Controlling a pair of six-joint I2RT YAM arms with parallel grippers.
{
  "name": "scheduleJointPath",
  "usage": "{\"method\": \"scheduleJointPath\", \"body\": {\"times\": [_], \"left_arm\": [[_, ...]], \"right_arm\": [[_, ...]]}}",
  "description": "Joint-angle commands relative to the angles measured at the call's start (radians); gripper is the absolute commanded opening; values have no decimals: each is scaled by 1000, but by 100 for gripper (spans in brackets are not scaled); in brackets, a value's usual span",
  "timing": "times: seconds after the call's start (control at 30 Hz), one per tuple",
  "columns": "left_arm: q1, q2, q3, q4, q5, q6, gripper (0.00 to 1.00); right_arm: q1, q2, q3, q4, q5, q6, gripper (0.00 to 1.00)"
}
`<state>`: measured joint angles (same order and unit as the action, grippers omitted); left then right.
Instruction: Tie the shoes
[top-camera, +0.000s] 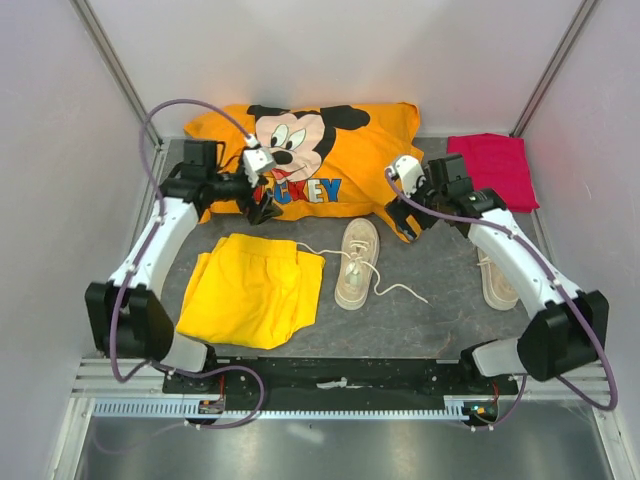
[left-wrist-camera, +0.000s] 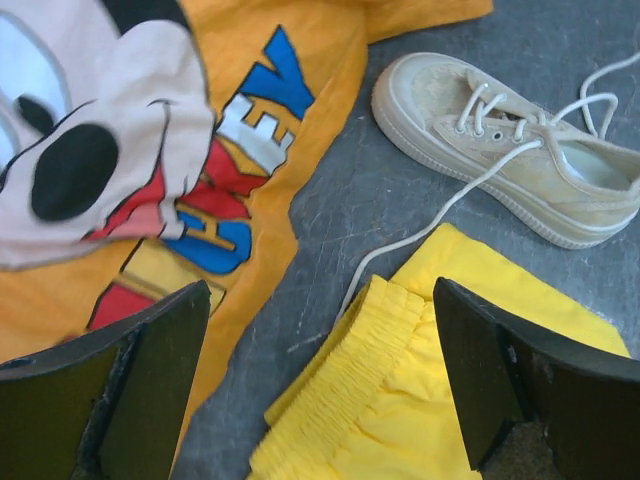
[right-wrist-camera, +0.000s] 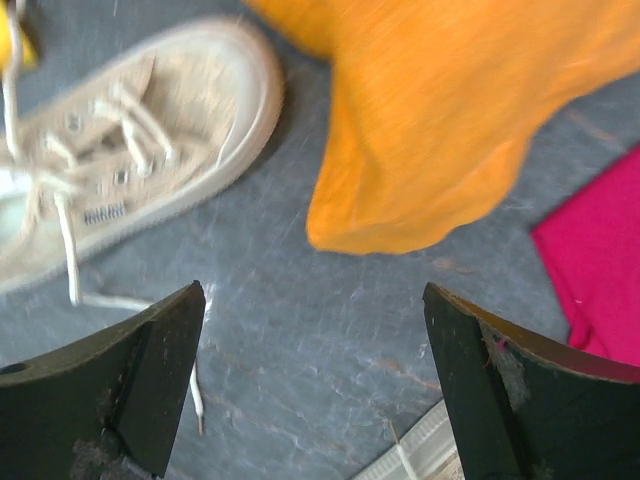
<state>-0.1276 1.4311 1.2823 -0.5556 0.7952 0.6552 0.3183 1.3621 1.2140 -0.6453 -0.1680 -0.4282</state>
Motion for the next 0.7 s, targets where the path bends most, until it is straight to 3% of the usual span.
{"method": "scheduleJointPath", "body": {"times": [0.0,0.1,0.2,0.33,0.43,0.67], "left_arm": [[-75,126,55,-96,35,288,99],[-99,208,80,-142,36,431,95],[-119,314,145,-200,30,512,84],[-136,435,209,-251,19,645,59],[-148,532,267,-283,-17,757,49],[-149,689,368,-417,-112,992,37]], "right_arm": [[2,57,-14,-151,-113,-243,98],[1,35,-96,-151,-116,-306,98],[1,41,-129,-174,-113,-311,98],[1,69,-159,-188,-97,-311,98],[2,98,-163,-188,-73,-278,98],[2,158,-169,-203,-38,-305,98]]}}
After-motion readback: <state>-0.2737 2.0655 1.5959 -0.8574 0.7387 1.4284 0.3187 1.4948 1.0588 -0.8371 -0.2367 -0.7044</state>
